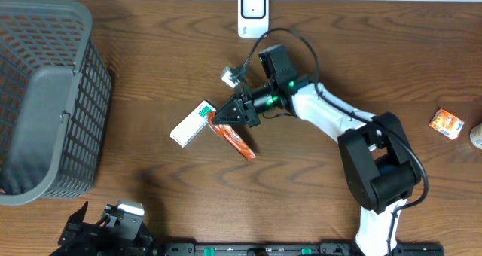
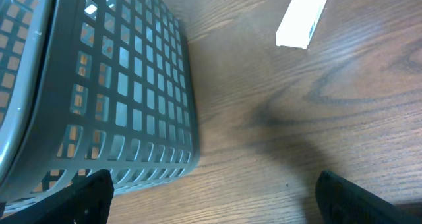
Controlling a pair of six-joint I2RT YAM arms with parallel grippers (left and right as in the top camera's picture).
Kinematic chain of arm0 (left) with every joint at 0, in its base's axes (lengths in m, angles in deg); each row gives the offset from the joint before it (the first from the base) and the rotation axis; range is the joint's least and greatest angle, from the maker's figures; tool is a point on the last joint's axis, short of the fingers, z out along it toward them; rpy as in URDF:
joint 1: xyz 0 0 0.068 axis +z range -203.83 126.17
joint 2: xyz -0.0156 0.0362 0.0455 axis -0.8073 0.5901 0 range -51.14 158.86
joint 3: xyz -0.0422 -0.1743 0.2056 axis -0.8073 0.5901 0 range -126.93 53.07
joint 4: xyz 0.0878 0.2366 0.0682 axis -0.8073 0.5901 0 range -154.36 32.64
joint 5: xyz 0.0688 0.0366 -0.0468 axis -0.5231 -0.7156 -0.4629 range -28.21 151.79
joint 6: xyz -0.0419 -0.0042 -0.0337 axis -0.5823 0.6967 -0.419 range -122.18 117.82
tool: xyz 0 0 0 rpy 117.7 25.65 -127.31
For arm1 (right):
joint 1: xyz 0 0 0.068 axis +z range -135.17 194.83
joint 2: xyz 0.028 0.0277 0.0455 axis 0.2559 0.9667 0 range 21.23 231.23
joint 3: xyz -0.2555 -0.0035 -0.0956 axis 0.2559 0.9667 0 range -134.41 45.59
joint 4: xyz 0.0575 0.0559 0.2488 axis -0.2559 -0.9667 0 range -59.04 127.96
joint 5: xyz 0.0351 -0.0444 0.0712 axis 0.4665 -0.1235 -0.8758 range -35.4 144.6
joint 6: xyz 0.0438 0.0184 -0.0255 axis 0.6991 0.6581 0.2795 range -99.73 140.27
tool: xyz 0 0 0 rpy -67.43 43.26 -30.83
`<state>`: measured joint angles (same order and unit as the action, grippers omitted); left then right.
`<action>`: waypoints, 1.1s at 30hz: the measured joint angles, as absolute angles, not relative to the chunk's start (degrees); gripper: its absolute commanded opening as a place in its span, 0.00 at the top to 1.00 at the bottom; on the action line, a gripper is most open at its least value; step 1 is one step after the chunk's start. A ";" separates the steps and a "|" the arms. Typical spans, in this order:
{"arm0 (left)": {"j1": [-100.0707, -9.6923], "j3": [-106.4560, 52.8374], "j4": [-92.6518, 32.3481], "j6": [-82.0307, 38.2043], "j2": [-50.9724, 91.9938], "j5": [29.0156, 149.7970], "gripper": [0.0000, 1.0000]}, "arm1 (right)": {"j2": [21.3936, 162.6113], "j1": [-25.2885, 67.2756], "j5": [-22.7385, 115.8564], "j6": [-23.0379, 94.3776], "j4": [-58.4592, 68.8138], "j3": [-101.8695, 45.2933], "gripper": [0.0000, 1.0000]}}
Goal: Scan the item barcode
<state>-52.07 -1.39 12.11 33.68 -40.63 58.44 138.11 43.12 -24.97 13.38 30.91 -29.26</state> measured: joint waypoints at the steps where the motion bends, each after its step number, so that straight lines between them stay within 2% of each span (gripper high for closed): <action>1: -52.07 -1.39 12.13 33.68 -40.63 58.44 0.02 | 138.13 43.12 -26.52 13.33 34.91 -27.93 0.99; 9: -52.07 -1.39 12.15 33.68 -40.63 58.44 0.02 | 138.26 43.19 -31.81 13.79 52.62 -25.85 0.99; 19: -52.07 -1.39 12.15 33.68 -40.63 58.44 0.02 | 139.05 44.06 -29.82 14.36 52.73 -25.83 0.99; 33: -52.07 -1.39 12.13 33.68 -40.63 58.44 0.02 | 140.23 56.65 -22.91 27.67 71.83 -25.68 0.99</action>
<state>-52.07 -1.39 12.13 33.68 -40.63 58.44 140.23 56.65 -22.91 27.67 71.83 -25.68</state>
